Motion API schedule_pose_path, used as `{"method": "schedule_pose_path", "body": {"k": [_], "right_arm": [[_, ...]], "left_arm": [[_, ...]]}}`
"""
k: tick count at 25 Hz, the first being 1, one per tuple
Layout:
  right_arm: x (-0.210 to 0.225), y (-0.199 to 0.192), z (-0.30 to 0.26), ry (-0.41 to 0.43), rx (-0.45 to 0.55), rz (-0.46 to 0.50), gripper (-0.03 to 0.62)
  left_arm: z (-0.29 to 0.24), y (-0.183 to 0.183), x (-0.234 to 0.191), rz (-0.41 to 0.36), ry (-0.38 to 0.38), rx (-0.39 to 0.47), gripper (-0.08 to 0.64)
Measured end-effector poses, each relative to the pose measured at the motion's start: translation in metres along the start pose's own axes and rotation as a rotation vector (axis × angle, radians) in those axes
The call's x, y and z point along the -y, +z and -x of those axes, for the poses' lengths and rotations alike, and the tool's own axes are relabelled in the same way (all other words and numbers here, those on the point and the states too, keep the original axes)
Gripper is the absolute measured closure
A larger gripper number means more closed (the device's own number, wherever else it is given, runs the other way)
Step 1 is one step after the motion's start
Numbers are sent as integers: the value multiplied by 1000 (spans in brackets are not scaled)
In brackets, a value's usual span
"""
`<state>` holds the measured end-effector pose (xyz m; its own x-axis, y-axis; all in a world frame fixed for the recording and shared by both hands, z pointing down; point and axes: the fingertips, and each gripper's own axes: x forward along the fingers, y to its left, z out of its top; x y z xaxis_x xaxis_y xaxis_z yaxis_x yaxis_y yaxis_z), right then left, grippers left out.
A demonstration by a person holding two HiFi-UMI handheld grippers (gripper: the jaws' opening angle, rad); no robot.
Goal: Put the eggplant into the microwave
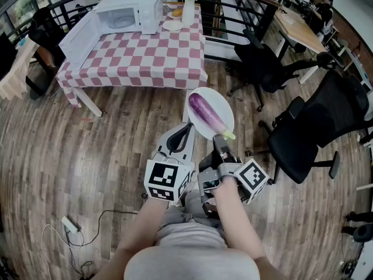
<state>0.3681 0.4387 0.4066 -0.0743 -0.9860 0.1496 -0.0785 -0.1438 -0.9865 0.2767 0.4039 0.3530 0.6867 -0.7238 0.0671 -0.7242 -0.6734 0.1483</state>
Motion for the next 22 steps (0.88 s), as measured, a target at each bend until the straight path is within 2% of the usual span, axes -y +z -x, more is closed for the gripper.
{"method": "schedule_pose_path", "body": {"k": [3, 10, 22], "right_arm": [[-1, -9, 14, 5, -1, 12, 557], [-6, -22, 27, 13, -17, 34, 557], [-5, -27, 1, 22, -58, 6, 557]], "left_arm": [[15, -8, 3, 23, -3, -7, 555], [34, -11, 6, 20, -1, -3, 555], [23, -4, -18, 9, 43, 11, 555]]}}
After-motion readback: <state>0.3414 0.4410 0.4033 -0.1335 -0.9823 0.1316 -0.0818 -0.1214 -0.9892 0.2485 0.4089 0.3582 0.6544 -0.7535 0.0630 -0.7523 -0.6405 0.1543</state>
